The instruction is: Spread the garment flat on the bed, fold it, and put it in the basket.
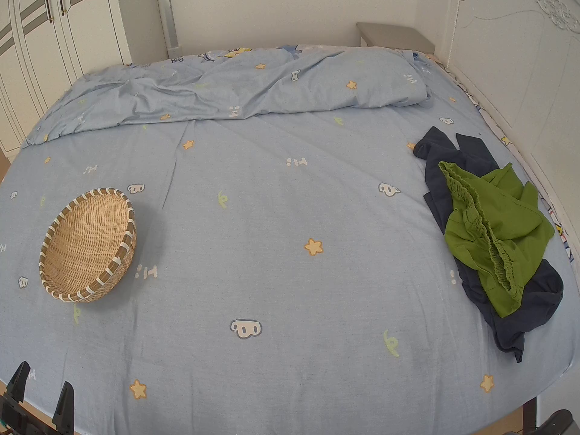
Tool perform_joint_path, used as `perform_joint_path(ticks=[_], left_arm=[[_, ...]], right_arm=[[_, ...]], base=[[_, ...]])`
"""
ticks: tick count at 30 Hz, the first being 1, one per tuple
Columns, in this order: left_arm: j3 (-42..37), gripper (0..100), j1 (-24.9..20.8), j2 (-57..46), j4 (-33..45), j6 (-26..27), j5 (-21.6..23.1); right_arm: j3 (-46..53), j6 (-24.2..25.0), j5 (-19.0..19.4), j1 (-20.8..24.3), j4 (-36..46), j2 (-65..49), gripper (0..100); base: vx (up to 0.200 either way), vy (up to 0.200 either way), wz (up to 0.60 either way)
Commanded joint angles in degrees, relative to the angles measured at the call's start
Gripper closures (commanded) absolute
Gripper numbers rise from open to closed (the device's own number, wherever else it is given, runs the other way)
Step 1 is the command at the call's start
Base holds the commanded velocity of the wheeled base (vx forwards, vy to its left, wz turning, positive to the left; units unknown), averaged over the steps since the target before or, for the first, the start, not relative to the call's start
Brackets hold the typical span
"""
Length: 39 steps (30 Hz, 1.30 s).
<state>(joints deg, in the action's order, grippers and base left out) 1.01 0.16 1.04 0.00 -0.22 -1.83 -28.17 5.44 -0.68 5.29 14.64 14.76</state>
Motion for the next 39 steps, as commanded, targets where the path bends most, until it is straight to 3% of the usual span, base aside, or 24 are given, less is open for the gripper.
perform_joint_path(ticks=[1,4,6,7,10,17,28,39], left_arm=[[-1.01,0,0.02,-0.51,0.00,0.04,-0.02],[-1.01,0,0.02,-0.60,0.00,-0.04,-0.02],[-1.01,0,0.02,-0.60,0.00,-0.04,-0.02],[-1.01,0,0.02,-0.60,0.00,0.04,-0.02],[-1.01,0,0.02,-0.60,0.00,-0.04,-0.02],[-1.01,0,0.02,-0.51,0.00,-0.04,-0.02],[-1.01,0,0.02,-0.60,0.00,-0.04,-0.02],[-1.01,0,0.02,-0.60,0.00,-0.04,-0.02]], right_arm=[[-15.95,-0.52,-2.13,3.94,6.63,36.65,0],[-19.82,-2.54,-2.22,2.97,3.38,48.25,0],[-20.34,-2.62,-2.22,2.80,3.20,49.49,0],[-25.44,-2.71,-2.48,1.21,2.76,59.50,0],[-30.89,-2.62,-2.66,0.86,2.59,68.73,0],[-41.70,-2.27,-3.71,0.77,2.23,84.47,0],[-46.53,-2.62,-3.80,0.25,-0.40,91.15,0],[-50.05,-2.54,-3.18,-3.18,-1.55,94.05,0]], base=[[0.000,0.000,0.00],[0.000,0.000,0.00],[0.000,0.000,0.00],[0.000,0.000,0.00],[0.000,0.000,0.00],[0.000,0.000,0.00],[0.000,0.000,0.00],[0.000,0.000,0.00]])
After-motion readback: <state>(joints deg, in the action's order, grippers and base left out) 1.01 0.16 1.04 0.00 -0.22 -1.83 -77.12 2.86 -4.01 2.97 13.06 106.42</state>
